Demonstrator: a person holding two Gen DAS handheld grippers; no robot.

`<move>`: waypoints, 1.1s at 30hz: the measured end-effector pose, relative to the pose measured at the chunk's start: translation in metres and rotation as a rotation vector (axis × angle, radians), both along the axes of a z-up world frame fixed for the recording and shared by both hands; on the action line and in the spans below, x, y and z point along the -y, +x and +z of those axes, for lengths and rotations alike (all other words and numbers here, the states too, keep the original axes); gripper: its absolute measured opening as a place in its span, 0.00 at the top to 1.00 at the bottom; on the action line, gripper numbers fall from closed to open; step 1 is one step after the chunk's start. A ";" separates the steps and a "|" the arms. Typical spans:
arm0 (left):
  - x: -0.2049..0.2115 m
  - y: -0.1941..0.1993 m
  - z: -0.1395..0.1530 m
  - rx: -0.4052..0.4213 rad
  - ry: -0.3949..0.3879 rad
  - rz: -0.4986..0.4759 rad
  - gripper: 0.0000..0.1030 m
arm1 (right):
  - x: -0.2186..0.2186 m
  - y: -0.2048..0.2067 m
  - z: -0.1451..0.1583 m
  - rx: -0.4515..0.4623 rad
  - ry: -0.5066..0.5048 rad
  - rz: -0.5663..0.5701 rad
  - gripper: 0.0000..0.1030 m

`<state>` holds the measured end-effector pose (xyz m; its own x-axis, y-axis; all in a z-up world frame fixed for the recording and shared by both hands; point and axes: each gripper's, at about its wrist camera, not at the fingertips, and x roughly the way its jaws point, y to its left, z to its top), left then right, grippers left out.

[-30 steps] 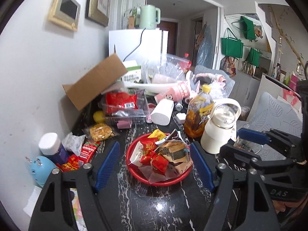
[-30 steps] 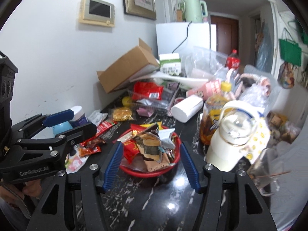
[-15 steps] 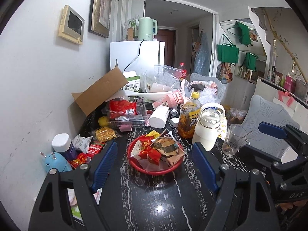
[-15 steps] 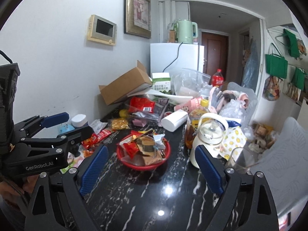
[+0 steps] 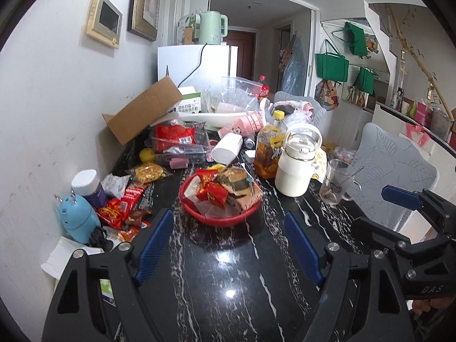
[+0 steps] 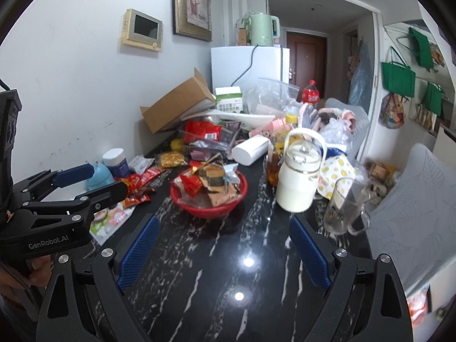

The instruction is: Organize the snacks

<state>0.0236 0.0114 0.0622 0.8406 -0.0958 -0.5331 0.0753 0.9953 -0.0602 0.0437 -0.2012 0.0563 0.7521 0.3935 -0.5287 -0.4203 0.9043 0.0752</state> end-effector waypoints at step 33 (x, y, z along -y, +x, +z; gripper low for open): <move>0.007 -0.007 -0.016 -0.038 -0.029 0.023 0.22 | 0.007 -0.001 -0.029 -0.084 0.026 0.017 0.10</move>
<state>0.0171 0.0045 0.0459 0.8218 -0.0924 -0.5622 0.0493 0.9946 -0.0914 0.0431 -0.2087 0.0274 0.6991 0.4198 -0.5788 -0.4265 0.8946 0.1338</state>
